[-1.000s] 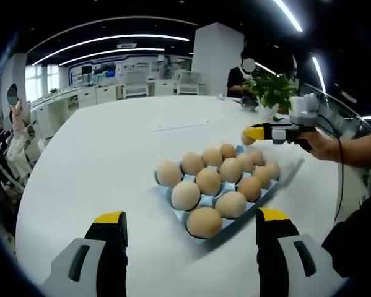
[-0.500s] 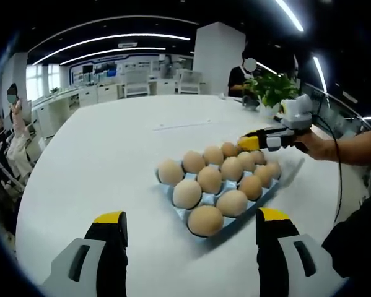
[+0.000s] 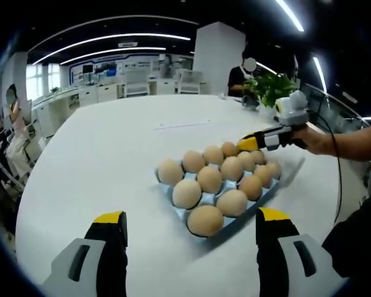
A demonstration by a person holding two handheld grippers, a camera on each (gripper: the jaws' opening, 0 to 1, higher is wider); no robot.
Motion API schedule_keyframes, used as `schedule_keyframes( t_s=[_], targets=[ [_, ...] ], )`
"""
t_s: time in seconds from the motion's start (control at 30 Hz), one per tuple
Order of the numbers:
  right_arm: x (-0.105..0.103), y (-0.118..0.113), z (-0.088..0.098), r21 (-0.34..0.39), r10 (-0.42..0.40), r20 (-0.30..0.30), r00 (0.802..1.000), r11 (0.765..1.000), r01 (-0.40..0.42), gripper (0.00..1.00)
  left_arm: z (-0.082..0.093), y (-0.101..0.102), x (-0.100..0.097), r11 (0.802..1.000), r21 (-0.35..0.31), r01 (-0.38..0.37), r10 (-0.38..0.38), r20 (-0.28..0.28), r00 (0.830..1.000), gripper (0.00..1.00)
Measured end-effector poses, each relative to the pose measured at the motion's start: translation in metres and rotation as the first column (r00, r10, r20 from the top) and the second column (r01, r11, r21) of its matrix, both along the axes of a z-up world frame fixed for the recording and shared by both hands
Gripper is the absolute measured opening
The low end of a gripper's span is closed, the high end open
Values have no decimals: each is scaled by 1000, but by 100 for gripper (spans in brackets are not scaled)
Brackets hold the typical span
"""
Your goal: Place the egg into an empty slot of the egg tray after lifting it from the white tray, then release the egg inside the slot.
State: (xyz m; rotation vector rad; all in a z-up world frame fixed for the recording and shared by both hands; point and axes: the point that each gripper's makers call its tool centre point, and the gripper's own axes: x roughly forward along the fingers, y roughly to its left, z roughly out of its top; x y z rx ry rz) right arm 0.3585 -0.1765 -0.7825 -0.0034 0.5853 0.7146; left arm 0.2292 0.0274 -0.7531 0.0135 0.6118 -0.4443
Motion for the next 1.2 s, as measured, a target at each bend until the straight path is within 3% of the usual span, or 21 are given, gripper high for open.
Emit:
schedule_keyframes(
  t_s=[0.4, 0.73, 0.9, 1.03, 1.13, 1.2],
  targets=[
    [1, 4, -2, -70, 86, -29, 996, 994, -88, 26, 1, 0, 1, 1000, 1, 4, -4, 4, 1000, 85],
    [-1, 3, -1, -20, 84, 3, 996, 996, -84, 27, 3, 0, 3, 1000, 7, 10, -10, 9, 1000, 85],
    [-4, -1, 5, 101, 33, 37, 999, 994, -37, 27, 5, 1, 4, 1000, 6, 7, -7, 17, 1000, 85],
    [-11, -9, 16, 221, -19, 88, 996, 975, -1, 33, 6, 2, 4, 1000, 6, 4, -4, 20, 1000, 85],
    [-18, -13, 45, 394, -79, 169, 982, 919, 6, 45, 5, 1, 2, 1000, 8, 6, -6, 19, 1000, 85],
    [-20, -16, 65, 490, -126, 206, 970, 872, 9, 65, 6, 0, 2, 1000, 10, 10, -10, 23, 1000, 85]
  ],
)
